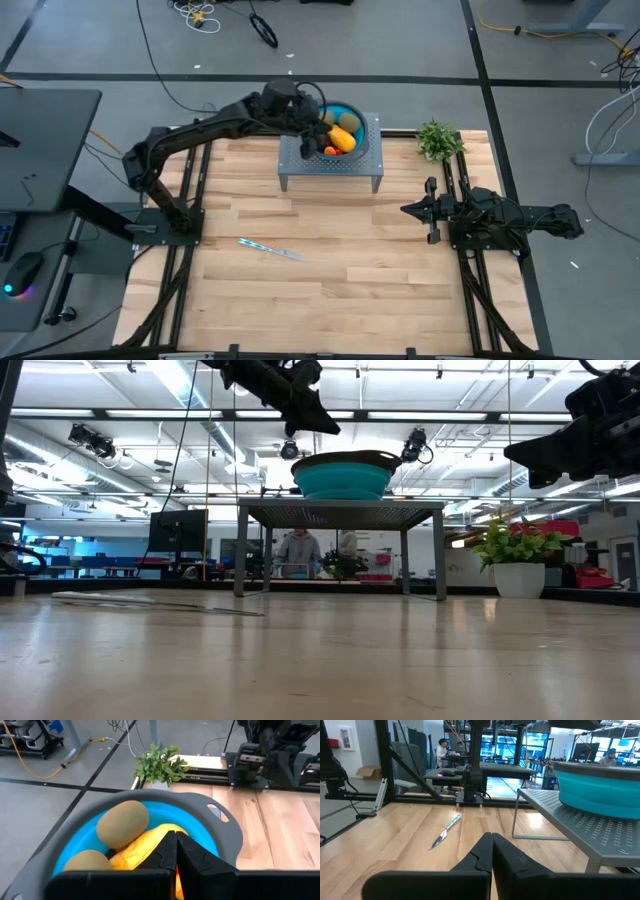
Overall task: Pick & Place Fruit
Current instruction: Put the knife on the shelf
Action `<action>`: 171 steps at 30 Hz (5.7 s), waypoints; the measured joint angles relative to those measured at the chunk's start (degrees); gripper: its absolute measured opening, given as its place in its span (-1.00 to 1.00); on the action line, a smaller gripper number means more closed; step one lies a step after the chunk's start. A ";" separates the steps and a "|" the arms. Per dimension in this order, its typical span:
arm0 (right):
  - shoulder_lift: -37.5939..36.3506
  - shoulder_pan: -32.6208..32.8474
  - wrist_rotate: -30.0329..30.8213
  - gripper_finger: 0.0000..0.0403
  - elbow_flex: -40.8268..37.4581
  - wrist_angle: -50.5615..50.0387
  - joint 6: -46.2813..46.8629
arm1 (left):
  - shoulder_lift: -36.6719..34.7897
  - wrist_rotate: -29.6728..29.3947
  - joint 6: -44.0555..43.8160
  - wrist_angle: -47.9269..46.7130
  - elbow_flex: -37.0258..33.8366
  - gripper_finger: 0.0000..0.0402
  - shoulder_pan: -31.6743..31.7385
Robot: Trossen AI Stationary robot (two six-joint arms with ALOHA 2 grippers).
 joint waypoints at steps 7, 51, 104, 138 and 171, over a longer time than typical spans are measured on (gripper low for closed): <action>-0.02 0.02 -0.02 -0.97 -0.01 -0.01 0.00 | -1.43 0.25 0.05 -0.13 -0.02 -0.98 0.00; 0.00 0.00 0.00 -0.97 0.00 0.01 0.00 | -15.58 -0.51 -3.16 7.77 -15.87 -1.00 -6.06; 0.00 0.01 -0.02 -0.97 -0.01 0.00 0.00 | -36.77 -4.27 -11.80 27.59 -49.48 -1.00 -22.88; 0.00 0.01 -0.02 -0.97 -0.01 0.01 0.00 | -34.68 -6.52 -16.71 48.04 -65.77 -1.00 -30.75; 0.00 0.00 -0.01 -0.97 -0.01 0.00 0.00 | -62.03 -7.58 -15.80 49.84 -87.34 -1.00 -30.67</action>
